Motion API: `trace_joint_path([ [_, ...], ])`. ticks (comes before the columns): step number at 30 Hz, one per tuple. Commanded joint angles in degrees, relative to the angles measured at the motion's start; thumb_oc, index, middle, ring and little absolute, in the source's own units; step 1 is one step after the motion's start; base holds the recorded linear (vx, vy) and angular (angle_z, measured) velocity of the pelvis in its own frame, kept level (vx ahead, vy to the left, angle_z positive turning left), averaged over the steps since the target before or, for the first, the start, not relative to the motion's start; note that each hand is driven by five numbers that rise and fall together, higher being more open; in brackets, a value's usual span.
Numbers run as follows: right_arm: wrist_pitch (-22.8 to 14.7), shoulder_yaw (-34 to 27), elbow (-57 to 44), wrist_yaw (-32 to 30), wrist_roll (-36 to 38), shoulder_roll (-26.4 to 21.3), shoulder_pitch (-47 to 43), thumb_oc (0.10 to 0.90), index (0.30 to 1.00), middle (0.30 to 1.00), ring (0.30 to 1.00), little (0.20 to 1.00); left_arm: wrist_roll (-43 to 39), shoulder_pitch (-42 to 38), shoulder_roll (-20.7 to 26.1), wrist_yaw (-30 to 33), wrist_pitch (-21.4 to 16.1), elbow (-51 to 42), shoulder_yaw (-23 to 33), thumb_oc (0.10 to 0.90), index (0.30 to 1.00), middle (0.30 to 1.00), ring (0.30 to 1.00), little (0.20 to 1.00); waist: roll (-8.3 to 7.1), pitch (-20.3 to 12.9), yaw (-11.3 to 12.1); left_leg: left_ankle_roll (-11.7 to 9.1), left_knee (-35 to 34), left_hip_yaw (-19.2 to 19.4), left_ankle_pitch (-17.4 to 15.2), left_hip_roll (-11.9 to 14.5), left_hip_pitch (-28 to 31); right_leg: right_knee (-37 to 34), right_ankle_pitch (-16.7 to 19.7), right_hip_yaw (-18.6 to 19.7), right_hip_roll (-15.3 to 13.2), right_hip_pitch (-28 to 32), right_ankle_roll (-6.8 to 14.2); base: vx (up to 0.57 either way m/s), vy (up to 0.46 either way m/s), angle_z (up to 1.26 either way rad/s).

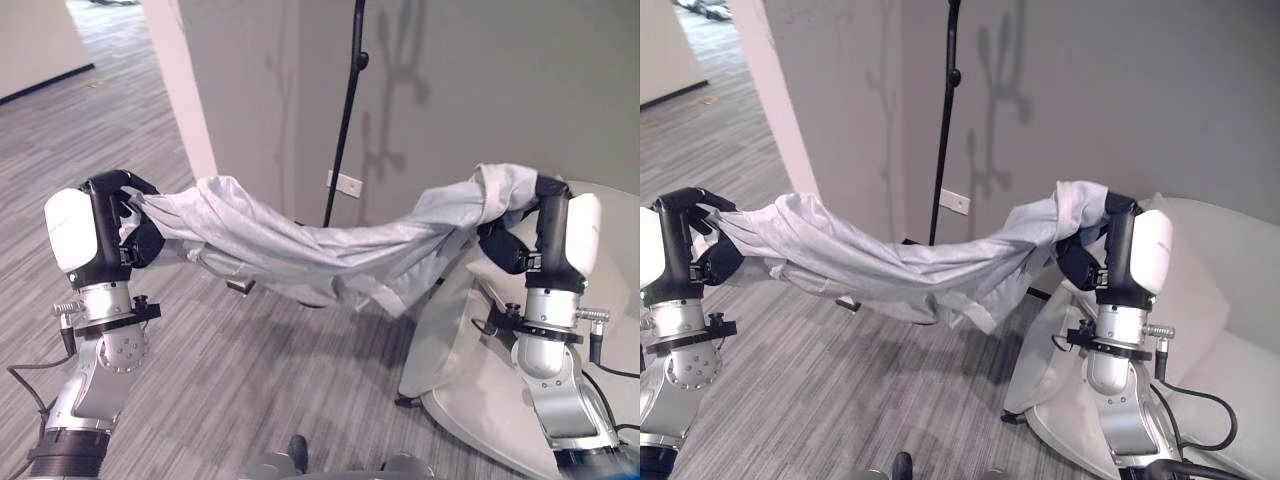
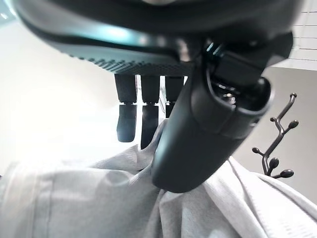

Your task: Hang the clothes on the sofa on the clothes rack.

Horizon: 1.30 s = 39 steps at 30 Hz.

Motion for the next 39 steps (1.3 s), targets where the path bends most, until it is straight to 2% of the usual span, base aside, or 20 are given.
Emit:
trace_joint_path([
  [1, -3.2, -3.4, 0.5, -5.5, 0.6, -3.7, -7.9, 0.4, 0.3, 0.3, 0.3, 0.3, 2.2, -7.6, 2.4, 3.7, -2.0, -2.2, 1.4, 0.4, 0.3, 0.3, 0.3, 0.3, -0.83, -4.0, -1.5, -4.5, 0.7, -5.1, -9.0, 5.5, 6.7, -15.5, 8.4, 4.5, 4.0, -1.4, 2.1, 0.24, -0.014, 0.1],
  [3, -3.1, -3.5, 0.7, -5.9, 0.6, -4.1, -8.3, 0.4, 0.3, 0.3, 0.3, 0.3, 2.4, -9.2, 2.7, 4.2, -1.9, -1.6, 0.6, 0.4, 0.3, 0.3, 0.3, 0.3, -1.02, -3.7, -1.8, -4.7, 0.5, -5.7, -9.2, 5.7, 7.0, -17.7, 10.0, 6.0, 3.8, -2.1, 2.5, 0.31, -0.046, 0.26],
  [6, -2.7, -3.1, 2.1, -7.2, -1.0, -7.0, -10.7, 0.4, 0.3, 0.3, 0.3, 0.3, 6.5, -15.0, 6.8, 5.8, 0.0, 0.2, -1.4, 0.4, 0.3, 0.3, 0.3, 0.3, -1.84, -5.3, -2.7, -5.8, 0.9, -7.1, -12.9, 7.5, 11.3, -19.1, 12.4, 8.5, 3.4, -1.8, 3.6, 0.38, -0.079, 0.41],
  [8, -3.0, -2.8, 2.5, -7.0, -1.3, -7.7, -11.0, 0.4, 0.3, 0.3, 0.3, 0.3, 7.4, -16.5, 8.0, 6.4, 0.7, 1.1, -1.7, 0.4, 0.3, 0.3, 0.3, 0.3, -2.19, -6.2, -3.1, -6.2, 1.2, -7.8, -14.4, 8.7, 13.0, -17.9, 11.4, 9.1, 4.1, -1.3, 3.5, 0.49, -0.134, 0.51],
  [9, -3.1, -2.0, 3.5, -6.2, -1.8, -9.7, -12.3, 0.4, 0.3, 0.3, 0.3, 0.3, 8.0, -18.7, 9.5, 7.3, 1.8, 3.4, -1.7, 0.4, 0.3, 0.3, 0.3, 0.3, -2.4, -8.5, -3.5, -6.9, 2.8, -7.8, -15.1, 10.7, 14.3, -17.7, 10.7, 9.4, 5.4, 0.6, 3.0, 0.62, -0.227, 0.51],
  [12, -3.9, 0.7, 6.9, -6.0, -1.5, -13.1, -15.3, 0.4, 0.3, 0.3, 0.3, 0.3, 7.3, -22.5, 11.4, 8.2, 2.2, 6.7, -2.8, 0.4, 0.3, 0.3, 0.3, 0.3, -1.35, -10.1, -3.7, -8.2, 7.9, -7.4, -12.8, 13.1, 13.0, -19.2, 9.9, 8.0, 7.8, 3.3, 2.1, 0.34, -0.184, 0.21],
  [13, -4.4, 2.0, 8.1, -5.8, -1.7, -16.7, -18.2, 0.4, 0.3, 0.3, 0.3, 0.3, 7.0, -25.4, 13.9, 8.3, 2.6, 8.5, -3.4, 0.4, 0.3, 0.3, 0.3, 0.3, -0.59, -10.4, -3.1, -9.0, 17.8, -7.9, -9.2, 15.4, 9.3, -21.3, 8.9, 8.0, 10.3, 6.6, 0.5, 0.29, -0.216, 0.04],
  [14, -4.4, 2.1, 8.4, -5.9, -1.6, -16.8, -18.5, 0.4, 0.3, 0.3, 0.3, 0.3, 6.9, -25.7, 14.0, 8.3, 2.6, 8.7, -3.4, 0.4, 0.3, 0.3, 0.3, 0.3, -0.88, -10.2, -3.3, -9.2, 18.7, -8.3, -9.1, 15.1, 8.4, -21.6, 9.5, 7.8, 10.0, 6.4, 0.3, 0.35, -0.261, 0.01],
  [15, -4.6, 2.0, 9.0, -7.0, -2.2, -20.2, -20.8, 0.4, 0.3, 0.3, 0.3, 0.3, 7.2, -27.6, 17.3, 8.6, 3.1, 8.9, -3.3, 0.4, 0.3, 0.3, 0.3, 0.3, -1.58, -9.4, -2.2, -9.0, 29.0, -9.5, -3.5, 16.1, 3.9, -22.5, 8.0, 8.4, 10.8, 9.1, -1.7, 0.08, -0.122, -0.09],
  [17, -3.9, 2.0, 11.2, -9.1, -2.6, -22.5, -23.9, 0.4, 0.3, 0.3, 0.3, 0.3, 7.1, -30.1, 19.0, 8.9, 2.9, 9.2, -4.1, 0.4, 0.3, 0.3, 0.3, 0.3, -2.89, -7.8, -2.0, -7.7, 35.0, -9.6, -4.4, 15.4, -2.7, -23.3, 7.0, 8.2, 10.0, 10.9, -2.8, 0.13, -0.136, -0.25],
  [18, -3.9, 2.0, 11.4, -9.2, -2.6, -22.5, -24.2, 0.4, 0.3, 0.3, 0.3, 0.3, 7.1, -30.5, 19.1, 8.9, 2.9, 9.3, -4.2, 0.4, 0.3, 0.3, 0.3, 0.3, -2.92, -7.7, -2.0, -7.5, 35.6, -9.6, -4.8, 15.3, -3.1, -23.3, 6.9, 8.2, 9.9, 10.9, -2.7, 0.25, -0.001, -0.26],
  [19, -2.9, 0.6, 12.1, -10.5, -3.0, -23.3, -25.7, 0.4, 0.3, 0.3, 0.3, 0.3, 7.3, -31.3, 19.8, 9.3, 3.2, 9.3, -3.4, 0.4, 0.3, 0.3, 0.3, 0.3, -2.77, -6.9, -0.7, -7.0, 32.6, -9.3, -9.8, 12.4, -6.1, -23.4, 5.5, 9.7, 10.0, 12.6, -2.6, 0.13, 0.089, -0.14],
  [20, -2.9, 0.5, 12.1, -10.5, -3.0, -23.4, -25.8, 0.4, 0.3, 0.3, 0.3, 0.3, 7.4, -31.3, 19.7, 9.3, 3.2, 9.2, -3.3, 0.4, 0.3, 0.3, 0.3, 0.3, -3.02, -6.8, -0.6, -6.9, 32.4, -9.0, -9.4, 12.1, -6.1, -23.4, 5.7, 9.8, 9.7, 12.4, -2.6, 0.3, 0.2, -0.21],
  [21, -2.7, -0.8, 13.1, -12.3, -3.7, -23.2, -26.9, 0.4, 0.3, 0.3, 0.3, 0.3, 7.9, -30.6, 20.2, 9.2, 3.4, 7.6, -2.3, 0.4, 0.3, 0.3, 0.3, 0.3, -2.09, -6.5, 1.0, -6.7, 23.7, -10.9, -11.3, 6.9, -7.9, -23.2, 4.4, 11.4, 10.3, 13.1, -2.4, 0.22, 0.178, -0.38],
  [24, -1.2, -0.9, 17.8, -13.7, -3.2, -24.2, -28.3, 0.4, 0.3, 0.3, 0.3, 0.3, 8.3, -30.2, 20.1, 9.3, 3.0, 6.0, -1.6, 0.4, 0.3, 0.3, 0.3, 0.3, -0.96, -7.3, 2.3, -7.0, 12.8, -14.7, -6.9, 2.6, -7.1, -22.6, 3.3, 12.6, 11.1, 14.5, -2.7, 0.18, 0.126, -0.49],
  [27, -0.5, 1.7, 23.5, -14.5, -1.8, -25.5, -30.7, 0.4, 0.3, 0.3, 0.3, 0.3, 8.3, -34.3, 20.7, 9.5, 2.5, 8.4, -6.0, 0.4, 0.3, 0.3, 0.3, 0.3, -0.74, -8.3, 2.1, -6.7, 7.0, -15.1, -4.6, 2.1, -4.2, -22.7, 2.3, 12.0, 10.7, 15.5, -2.6, 0.23, 0.137, -0.28],
  [28, 0.0, 4.2, 27.7, -13.7, 0.3, -26.4, -32.9, 0.4, 0.3, 0.3, 0.3, 0.3, 7.4, -37.6, 20.5, 8.9, 2.9, 11.4, -10.1, 0.4, 0.3, 0.3, 0.3, 0.3, -0.97, -9.6, 1.8, -6.6, 4.3, -14.6, -3.4, 2.3, -2.9, -22.6, 1.6, 11.8, 9.8, 16.1, -2.3, 0.18, 0.111, -0.16],
  [31, 0.7, 7.1, 30.7, -12.6, 2.0, -27.2, -36.2, 0.4, 0.3, 0.3, 0.3, 0.3, 5.7, -40.4, 20.7, 8.1, 3.6, 15.5, -13.4, 0.4, 0.3, 0.3, 0.3, 0.3, -1.06, -10.4, 1.9, -6.2, 1.9, -14.2, -2.7, 2.4, -1.5, -22.2, 1.1, 12.1, 9.3, 16.2, -2.0, 0.14, 0.092, -0.14],
  [36, 1.4, 18.3, 49.9, -9.6, 9.2, -30.2, -47.1, 0.4, 0.3, 0.3, 0.3, 0.3, 1.4, -47.8, 21.5, 6.7, 7.1, 27.9, -20.7, 0.4, 0.3, 0.3, 0.3, 0.3, -1.15, -11.4, 2.5, -5.6, -0.2, -13.3, -2.7, 2.7, 0.6, -21.9, 1.0, 12.1, 8.7, 16.4, -1.4, 0.09, 0.063, -0.1],
  [39, 1.8, 22.2, 51.7, -5.3, 10.0, -30.8, -48.8, 0.4, 0.3, 0.3, 0.3, 0.3, -0.8, -48.2, 22.5, 4.6, 7.4, 32.4, -21.7, 0.4, 0.3, 0.3, 0.3, 0.3, -1.11, -11.5, 2.4, -5.5, -1.0, -13.0, -2.7, 3.0, 1.2, -21.8, 0.9, 12.2, 8.8, 16.1, -1.2, 0.06, 0.037, -0.08],
])
